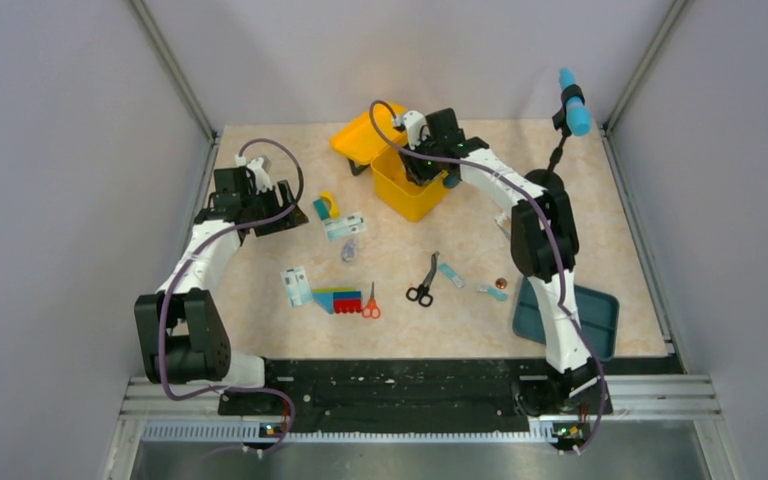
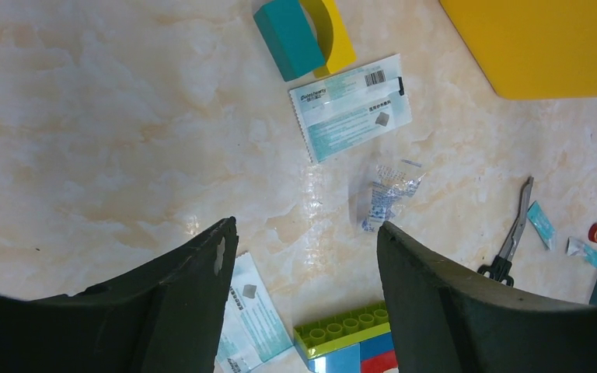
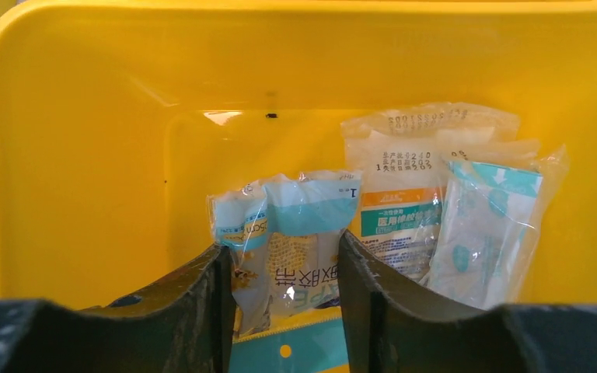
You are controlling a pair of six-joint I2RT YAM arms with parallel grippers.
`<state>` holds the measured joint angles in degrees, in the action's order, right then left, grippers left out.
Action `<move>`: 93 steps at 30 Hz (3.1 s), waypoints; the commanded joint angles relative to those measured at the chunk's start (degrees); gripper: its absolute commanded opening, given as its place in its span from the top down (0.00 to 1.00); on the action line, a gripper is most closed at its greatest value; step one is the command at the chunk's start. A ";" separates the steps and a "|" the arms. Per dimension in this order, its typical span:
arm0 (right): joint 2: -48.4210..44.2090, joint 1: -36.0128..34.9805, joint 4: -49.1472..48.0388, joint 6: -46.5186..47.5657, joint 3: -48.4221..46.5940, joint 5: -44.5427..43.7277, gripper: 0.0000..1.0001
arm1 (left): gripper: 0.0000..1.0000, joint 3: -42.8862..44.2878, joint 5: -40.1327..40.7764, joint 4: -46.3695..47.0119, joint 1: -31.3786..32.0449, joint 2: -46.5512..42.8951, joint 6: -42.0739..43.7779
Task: Organize the medicine kit
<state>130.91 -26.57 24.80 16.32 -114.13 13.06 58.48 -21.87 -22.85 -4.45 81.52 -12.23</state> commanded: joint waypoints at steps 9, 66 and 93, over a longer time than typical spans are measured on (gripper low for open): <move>1.05 -1.28 -3.40 0.43 -4.24 -1.72 0.42 | 0.29 0.03 -0.80 2.85 -0.65 -0.50 -0.20; -26.35 19.58 18.09 16.20 29.41 1.50 1.00 | 0.29 2.00 -1.68 1.13 -0.69 2.00 0.98; -1.65 -0.72 12.66 5.35 -13.89 7.33 1.00 | 0.28 -1.00 -1.08 2.19 -0.65 -1.52 1.64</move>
<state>127.44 -25.50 35.88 22.63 -123.33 21.93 57.82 -23.05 -22.48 -4.84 82.28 -11.75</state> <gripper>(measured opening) 0.007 0.720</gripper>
